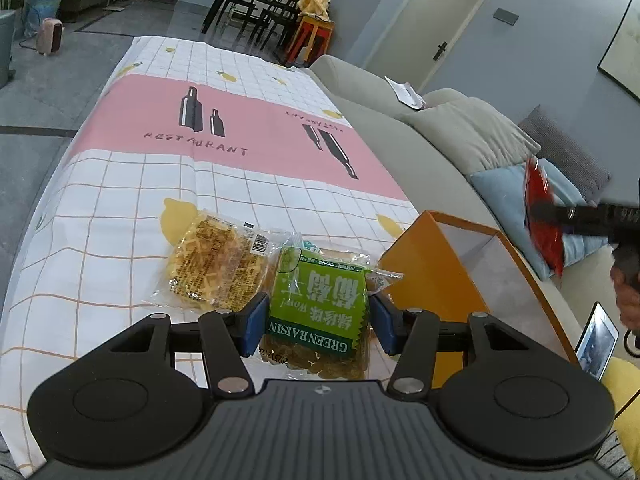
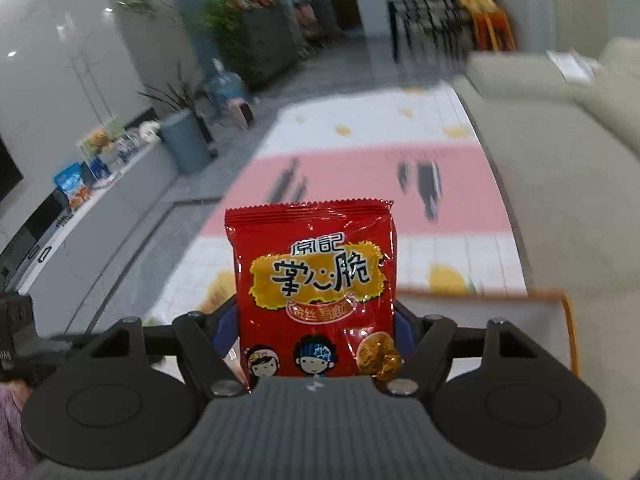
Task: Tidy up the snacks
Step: 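Carry the red snack pack into the box and open the right gripper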
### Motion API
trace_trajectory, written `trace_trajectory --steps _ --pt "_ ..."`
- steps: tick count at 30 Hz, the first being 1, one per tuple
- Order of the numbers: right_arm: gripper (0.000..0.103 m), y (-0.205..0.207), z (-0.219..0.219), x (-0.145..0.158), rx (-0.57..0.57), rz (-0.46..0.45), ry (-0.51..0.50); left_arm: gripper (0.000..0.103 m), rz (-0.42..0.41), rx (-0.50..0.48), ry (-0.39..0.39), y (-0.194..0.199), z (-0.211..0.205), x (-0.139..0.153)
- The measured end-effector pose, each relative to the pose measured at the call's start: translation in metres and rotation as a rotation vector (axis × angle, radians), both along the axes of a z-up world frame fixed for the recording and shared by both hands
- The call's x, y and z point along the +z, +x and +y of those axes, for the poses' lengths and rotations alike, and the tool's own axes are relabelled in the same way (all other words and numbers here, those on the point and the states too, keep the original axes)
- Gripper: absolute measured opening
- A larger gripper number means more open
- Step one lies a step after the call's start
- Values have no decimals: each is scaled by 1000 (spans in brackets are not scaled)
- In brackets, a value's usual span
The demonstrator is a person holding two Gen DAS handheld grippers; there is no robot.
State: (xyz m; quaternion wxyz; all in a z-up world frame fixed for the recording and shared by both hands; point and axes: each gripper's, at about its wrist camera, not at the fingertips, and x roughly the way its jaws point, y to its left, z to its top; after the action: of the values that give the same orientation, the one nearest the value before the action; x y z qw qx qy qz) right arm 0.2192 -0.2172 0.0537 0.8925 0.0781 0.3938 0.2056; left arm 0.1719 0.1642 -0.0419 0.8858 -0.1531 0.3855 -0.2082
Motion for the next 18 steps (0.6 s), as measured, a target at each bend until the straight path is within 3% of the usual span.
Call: trace_trajectory --steps 5,13,18 --pt "72 7 -15 -36 -146 172 -130 62 13 1 4 1 -1 -2" --pt "72 36 -9 -95 -241 292 -161 62 34 4 37 3 -5 -8" --pt "73 49 2 -118 -217 345 -151 62 42 -3 49 7 -8 -10"
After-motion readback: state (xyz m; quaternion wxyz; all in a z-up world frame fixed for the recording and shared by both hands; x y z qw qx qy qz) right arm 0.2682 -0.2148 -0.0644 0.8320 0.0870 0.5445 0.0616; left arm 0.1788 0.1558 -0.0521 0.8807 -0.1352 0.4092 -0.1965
